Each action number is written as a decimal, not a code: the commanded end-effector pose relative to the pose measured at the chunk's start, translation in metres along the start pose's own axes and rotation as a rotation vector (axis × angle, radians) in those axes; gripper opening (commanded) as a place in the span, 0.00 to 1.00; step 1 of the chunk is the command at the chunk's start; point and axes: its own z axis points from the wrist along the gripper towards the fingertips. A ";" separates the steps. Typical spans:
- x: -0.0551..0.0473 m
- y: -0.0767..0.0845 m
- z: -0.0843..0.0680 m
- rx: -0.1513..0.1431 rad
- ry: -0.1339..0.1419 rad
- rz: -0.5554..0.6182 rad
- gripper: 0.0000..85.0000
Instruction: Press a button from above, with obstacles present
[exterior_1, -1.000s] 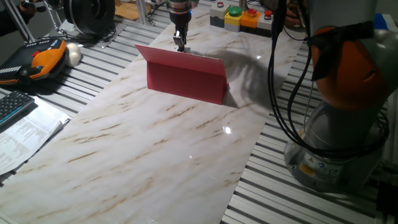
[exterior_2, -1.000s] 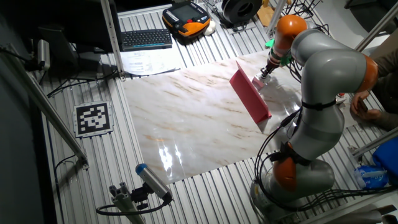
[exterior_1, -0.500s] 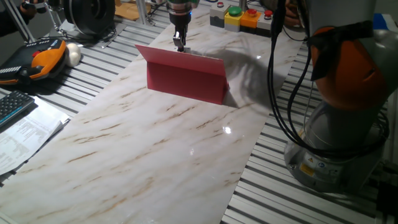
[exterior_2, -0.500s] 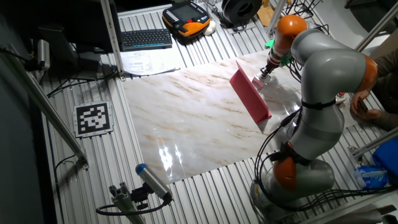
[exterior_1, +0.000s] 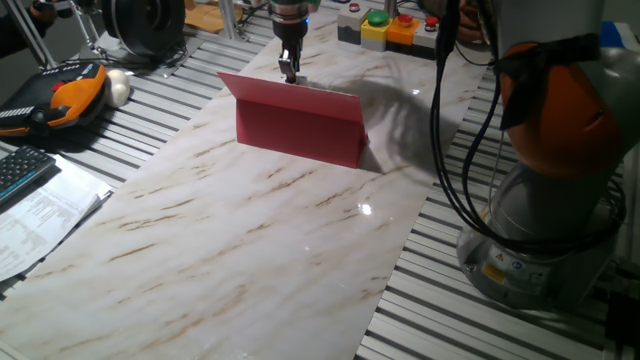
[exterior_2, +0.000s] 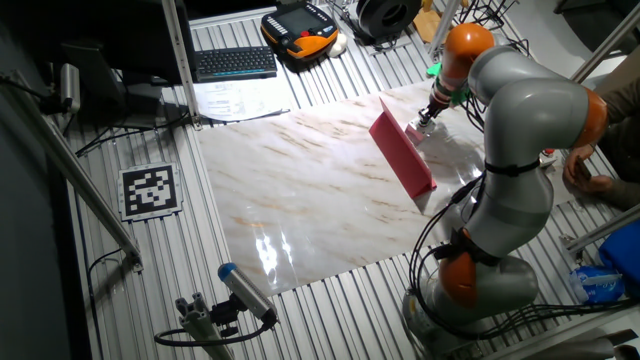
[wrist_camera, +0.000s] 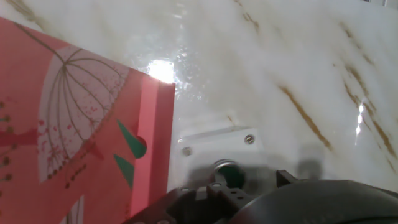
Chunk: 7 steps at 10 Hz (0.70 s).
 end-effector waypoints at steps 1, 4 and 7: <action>-0.001 -0.002 -0.014 0.009 0.007 0.003 0.60; -0.004 0.000 -0.045 0.022 0.037 0.016 0.40; 0.000 0.011 -0.065 0.005 0.050 0.013 0.00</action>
